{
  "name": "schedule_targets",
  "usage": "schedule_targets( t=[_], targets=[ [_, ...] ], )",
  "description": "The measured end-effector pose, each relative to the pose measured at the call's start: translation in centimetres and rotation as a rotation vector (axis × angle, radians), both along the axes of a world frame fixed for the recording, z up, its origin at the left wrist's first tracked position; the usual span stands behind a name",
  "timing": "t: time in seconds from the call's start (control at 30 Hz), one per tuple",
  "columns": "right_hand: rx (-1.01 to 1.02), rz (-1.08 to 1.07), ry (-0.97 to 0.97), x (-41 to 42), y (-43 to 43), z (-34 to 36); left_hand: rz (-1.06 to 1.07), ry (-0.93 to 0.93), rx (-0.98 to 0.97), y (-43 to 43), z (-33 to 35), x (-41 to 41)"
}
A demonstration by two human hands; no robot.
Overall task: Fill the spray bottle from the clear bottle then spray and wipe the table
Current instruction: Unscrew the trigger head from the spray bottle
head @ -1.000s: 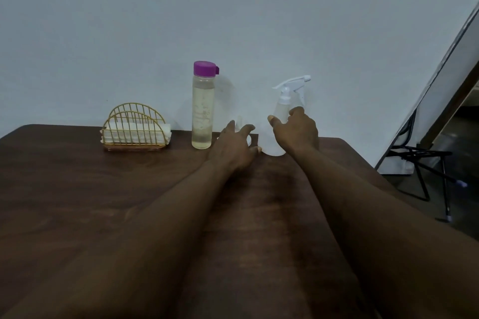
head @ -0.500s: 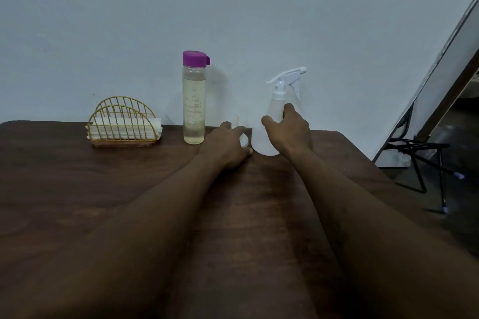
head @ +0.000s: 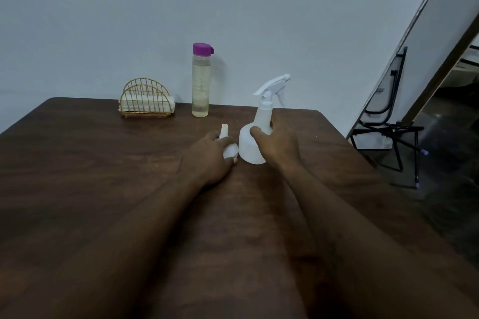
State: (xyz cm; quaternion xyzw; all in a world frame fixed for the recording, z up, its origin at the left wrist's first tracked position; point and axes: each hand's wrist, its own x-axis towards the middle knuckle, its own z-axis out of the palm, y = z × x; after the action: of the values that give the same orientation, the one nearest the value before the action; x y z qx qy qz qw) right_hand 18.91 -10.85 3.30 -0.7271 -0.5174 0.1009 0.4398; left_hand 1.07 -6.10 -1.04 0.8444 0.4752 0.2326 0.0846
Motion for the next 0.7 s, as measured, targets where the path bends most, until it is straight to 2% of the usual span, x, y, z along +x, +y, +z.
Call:
schedule_targets(
  t=[0.17,0.37,0.57,0.7],
  targets=[
    [0.036,0.047,0.039,-1.7,-5.4,-0.9,-0.036,0.007,0.005,-4.9,-0.3,-2.6],
    [0.065,0.087,0.119,-3.1,-9.6,-2.0,-0.069,0.031,0.116,-9.1,-0.6,-5.1],
    [0.184,0.031,0.098,-3.7,-11.0,-3.5,-0.028,-0.051,0.072,-10.3,-0.6,-6.3],
    [0.182,0.027,0.055,-3.4,-10.7,-4.0,-0.038,-0.099,0.024,-10.0,-0.4,-6.3]
  ],
)
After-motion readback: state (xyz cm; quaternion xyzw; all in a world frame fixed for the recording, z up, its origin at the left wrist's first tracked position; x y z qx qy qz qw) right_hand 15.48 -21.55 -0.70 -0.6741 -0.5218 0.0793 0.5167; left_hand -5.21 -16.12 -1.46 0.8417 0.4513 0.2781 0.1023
